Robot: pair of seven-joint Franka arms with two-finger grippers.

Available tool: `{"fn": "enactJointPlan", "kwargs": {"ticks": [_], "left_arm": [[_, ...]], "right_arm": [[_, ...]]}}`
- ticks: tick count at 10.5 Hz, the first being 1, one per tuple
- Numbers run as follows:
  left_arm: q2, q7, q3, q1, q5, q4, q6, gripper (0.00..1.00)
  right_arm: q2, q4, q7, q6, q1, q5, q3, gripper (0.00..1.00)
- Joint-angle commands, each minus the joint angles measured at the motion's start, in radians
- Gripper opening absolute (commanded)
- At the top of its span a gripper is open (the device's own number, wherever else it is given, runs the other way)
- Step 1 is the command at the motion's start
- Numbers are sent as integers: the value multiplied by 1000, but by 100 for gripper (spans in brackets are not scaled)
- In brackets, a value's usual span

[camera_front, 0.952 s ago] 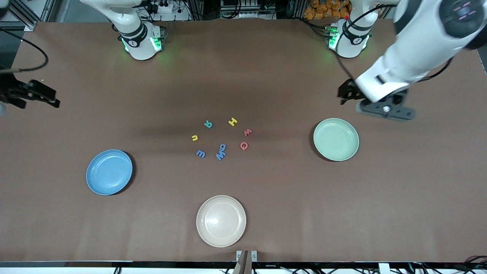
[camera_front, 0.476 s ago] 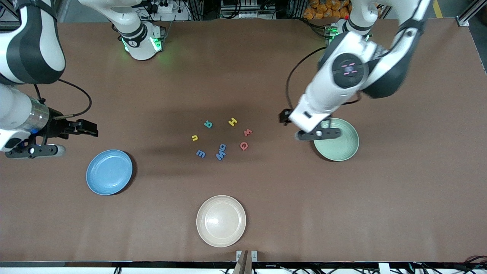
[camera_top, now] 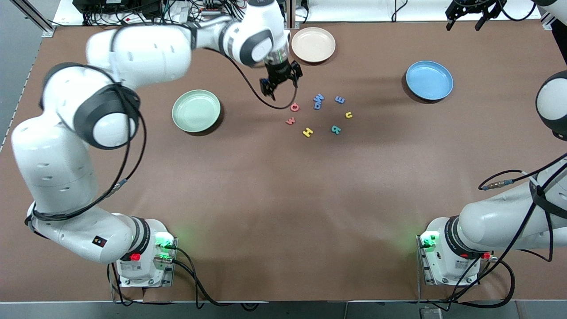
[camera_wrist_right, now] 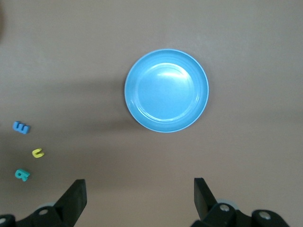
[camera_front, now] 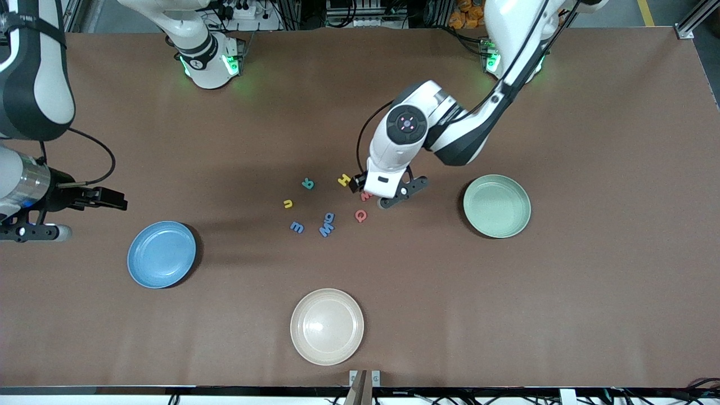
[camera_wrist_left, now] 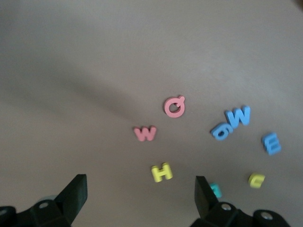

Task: Sort upper and lower case letters into plates
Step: 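Lower the left gripper and grasp the yellow H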

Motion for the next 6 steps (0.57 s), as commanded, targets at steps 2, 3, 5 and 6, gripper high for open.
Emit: {"fn": "enactJointPlan", "kwargs": {"ticks": [2,3,5,6], "left_arm": [[147,-341,70,-124,2,63,142,100],[175,-436,88,-167,5,69,180,100],[206,-559,159,-253,-1,80,205,100],[239,-564,160,-259,-5,115,205,100]], "right_arm": [[51,-41,35,-6,-17,4,6,100],[52,-56,35,-9,-33,4,6,100],[41,-50,35,-16,-41,8,6,100],[41,-38,37,3,-44,10,6,100]]}}
